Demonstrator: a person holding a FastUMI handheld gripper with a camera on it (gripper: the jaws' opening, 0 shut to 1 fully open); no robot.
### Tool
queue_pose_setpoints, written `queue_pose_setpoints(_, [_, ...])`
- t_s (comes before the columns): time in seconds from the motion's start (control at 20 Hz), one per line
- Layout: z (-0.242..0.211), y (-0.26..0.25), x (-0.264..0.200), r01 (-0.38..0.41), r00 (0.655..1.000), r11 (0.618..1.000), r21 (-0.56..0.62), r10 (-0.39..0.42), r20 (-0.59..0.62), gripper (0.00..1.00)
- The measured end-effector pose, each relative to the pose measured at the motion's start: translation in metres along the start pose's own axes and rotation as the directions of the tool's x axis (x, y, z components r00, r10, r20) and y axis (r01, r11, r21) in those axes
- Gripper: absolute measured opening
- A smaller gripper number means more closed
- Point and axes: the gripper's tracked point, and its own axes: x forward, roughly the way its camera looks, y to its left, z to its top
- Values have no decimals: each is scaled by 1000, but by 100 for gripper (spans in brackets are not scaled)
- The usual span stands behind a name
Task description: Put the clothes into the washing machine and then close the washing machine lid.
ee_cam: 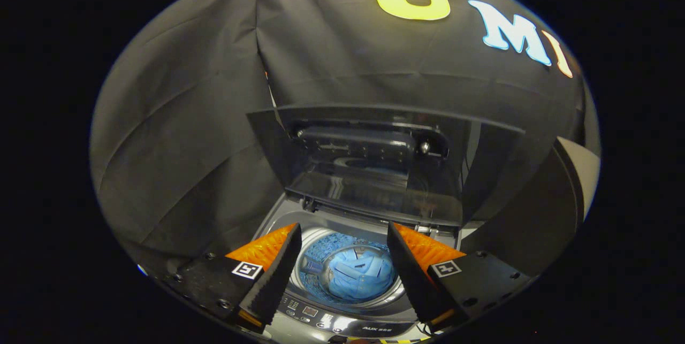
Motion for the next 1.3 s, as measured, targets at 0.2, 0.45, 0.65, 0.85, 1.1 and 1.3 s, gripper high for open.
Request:
queue_pose_setpoints(0.2, [38,6,-27,-21,997,1000,-10,21,70,98])
queue_pose_setpoints(0.45, [87,2,-53,-17,989,1000,-5,18,145,98])
queue_pose_setpoints(0.65, [127,-7,-66,-3,978,1000,14,0,208,98])
queue_pose_setpoints(0.85, [159,-19,-55,32,970,999,14,-35,240,98])
queue_pose_setpoints(1.1, [187,-35,-18,77,970,997,19,-80,231,98])
queue_pose_setpoints(1.3, [189,-37,18,105,976,994,33,-109,189,98])
